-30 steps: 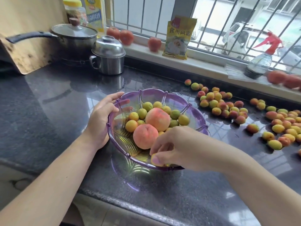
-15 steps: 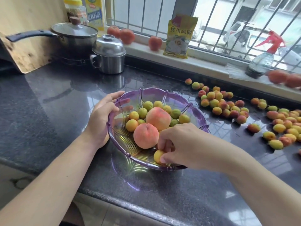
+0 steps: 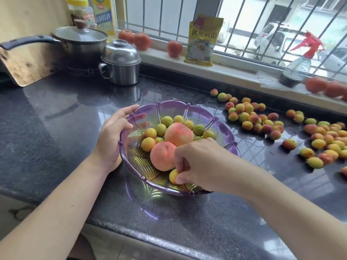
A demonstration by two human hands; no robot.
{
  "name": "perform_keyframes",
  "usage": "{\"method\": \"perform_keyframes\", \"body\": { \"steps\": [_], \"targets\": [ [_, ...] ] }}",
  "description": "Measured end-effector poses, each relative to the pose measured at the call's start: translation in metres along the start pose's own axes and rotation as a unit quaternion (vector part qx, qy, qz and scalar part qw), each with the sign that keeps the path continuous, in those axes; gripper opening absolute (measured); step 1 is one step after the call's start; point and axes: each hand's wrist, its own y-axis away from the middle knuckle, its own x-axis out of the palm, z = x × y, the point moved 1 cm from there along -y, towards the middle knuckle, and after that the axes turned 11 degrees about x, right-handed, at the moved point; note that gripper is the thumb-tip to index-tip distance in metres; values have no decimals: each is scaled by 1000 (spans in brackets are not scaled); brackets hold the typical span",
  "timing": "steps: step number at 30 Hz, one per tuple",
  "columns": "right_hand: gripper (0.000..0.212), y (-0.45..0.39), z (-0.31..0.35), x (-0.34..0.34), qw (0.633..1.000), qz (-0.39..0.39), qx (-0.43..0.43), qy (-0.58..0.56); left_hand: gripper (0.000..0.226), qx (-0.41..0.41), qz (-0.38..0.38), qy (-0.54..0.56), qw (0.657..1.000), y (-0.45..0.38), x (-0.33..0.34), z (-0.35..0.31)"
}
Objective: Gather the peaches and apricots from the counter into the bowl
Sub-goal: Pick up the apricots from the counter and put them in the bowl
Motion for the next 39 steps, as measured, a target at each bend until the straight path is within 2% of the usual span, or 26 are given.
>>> {"method": "perform_keyframes", "body": {
  "steps": [2,4,6,8,10,13,17,21,24,31,37,39],
  "targets": [
    [18,5,-4,-6,999,10,-2,-33,56,4,0,-4,1000,0,0,0],
    [12,11,-16,-18,992,-13,17,-127,56,9,0,-5,1000,0,-1,1],
    [8,8,-45,-29,966,-128,56,-216,56,17,0,-6,1000,0,0,2],
    [9,-6,-92,-28,913,-286,137,-258,55,22,-2,-3,1000,-1,0,3],
    [5,-21,-142,-10,860,-378,241,-245,55,26,-3,-2,1000,-1,1,3],
    [16,-34,-192,34,859,-365,325,-155,56,31,-2,-4,1000,-1,1,4],
    [29,-39,-199,44,855,-387,324,-118,57,34,-1,-8,999,-2,1,4],
    [34,-49,-196,39,875,-356,321,-71,57,33,1,-8,999,-2,0,5],
    [34,-52,-199,40,875,-347,331,-61,57,31,0,-6,999,-3,-1,6],
    [15,-49,-199,42,875,-376,299,-61,56,33,4,-11,999,-4,-2,7],
    [33,-50,-202,43,878,-369,297,-63,58,35,11,-12,999,-3,-2,6],
    [33,-51,-203,44,881,-363,294,-77,58,36,14,-14,999,-3,-2,6]
  ]
}}
